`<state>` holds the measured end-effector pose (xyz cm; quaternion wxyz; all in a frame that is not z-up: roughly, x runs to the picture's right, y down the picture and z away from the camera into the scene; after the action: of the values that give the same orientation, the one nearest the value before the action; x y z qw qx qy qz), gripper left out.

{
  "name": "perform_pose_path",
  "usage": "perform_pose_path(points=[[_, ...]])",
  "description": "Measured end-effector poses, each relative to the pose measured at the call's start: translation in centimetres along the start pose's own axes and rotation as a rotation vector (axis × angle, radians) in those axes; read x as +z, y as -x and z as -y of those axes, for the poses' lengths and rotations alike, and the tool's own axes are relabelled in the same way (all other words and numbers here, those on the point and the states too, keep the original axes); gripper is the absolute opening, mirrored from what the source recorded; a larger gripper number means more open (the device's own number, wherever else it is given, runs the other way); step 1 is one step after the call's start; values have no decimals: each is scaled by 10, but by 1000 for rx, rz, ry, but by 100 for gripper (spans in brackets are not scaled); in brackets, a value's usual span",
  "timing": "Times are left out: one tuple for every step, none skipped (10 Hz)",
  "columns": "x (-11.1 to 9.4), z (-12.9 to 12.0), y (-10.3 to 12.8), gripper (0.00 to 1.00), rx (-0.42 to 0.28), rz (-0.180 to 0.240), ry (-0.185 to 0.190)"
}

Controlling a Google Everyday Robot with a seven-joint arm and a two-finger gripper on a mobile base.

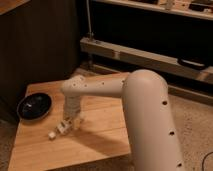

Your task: Place the bottle in the ceramic bowl

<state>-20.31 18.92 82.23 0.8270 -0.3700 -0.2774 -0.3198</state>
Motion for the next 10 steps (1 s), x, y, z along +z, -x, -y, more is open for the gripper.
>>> perform_pose_path(points=[[4, 0, 0, 63, 0, 1, 10], [10, 2, 4, 55, -4, 2, 25], [13, 3, 7, 45, -4, 2, 38], [14, 5, 8, 34, 1, -1, 50], [15, 7, 10, 25, 1, -4, 61], [14, 10, 14, 14, -2, -8, 67], [8, 13, 18, 5, -3, -16, 66], [-1, 19, 24, 1, -5, -29, 62], [-12, 26, 33, 0, -13, -40, 55], [-30, 43, 48, 0, -27, -64, 50]])
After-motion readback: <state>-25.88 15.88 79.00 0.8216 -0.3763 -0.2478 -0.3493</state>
